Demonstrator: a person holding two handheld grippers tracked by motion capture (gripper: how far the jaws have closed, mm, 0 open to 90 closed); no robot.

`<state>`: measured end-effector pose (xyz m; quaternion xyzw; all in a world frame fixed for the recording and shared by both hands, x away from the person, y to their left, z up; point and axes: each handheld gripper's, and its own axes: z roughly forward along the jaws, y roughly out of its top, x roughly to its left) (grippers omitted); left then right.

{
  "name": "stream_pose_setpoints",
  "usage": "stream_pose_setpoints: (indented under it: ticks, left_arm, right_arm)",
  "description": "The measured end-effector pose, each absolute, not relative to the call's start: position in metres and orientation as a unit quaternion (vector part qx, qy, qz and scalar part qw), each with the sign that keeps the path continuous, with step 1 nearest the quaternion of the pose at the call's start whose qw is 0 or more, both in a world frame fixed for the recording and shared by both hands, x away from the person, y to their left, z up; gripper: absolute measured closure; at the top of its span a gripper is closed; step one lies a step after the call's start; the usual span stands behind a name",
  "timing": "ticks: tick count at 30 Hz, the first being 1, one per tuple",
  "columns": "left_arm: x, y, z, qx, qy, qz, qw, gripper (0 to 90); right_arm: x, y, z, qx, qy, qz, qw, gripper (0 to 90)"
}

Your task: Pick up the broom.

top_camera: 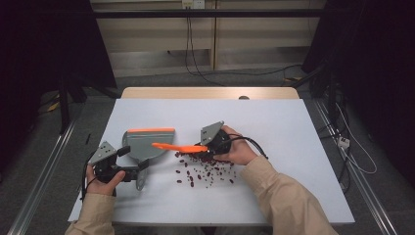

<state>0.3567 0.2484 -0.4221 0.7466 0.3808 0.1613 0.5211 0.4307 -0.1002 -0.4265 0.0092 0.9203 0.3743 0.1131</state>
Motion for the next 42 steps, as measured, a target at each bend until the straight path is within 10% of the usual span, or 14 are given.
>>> stream_pose_setpoints:
  ticks: [42]
  left_arm:
    - [0.358, 0.251, -0.426, 0.748, 0.385, 0.156, 0.517, 6.1]
  right_arm:
    - [0.419, -0.092, -0.423, -0.039, 0.913, 0.401, 0.066, 71.1]
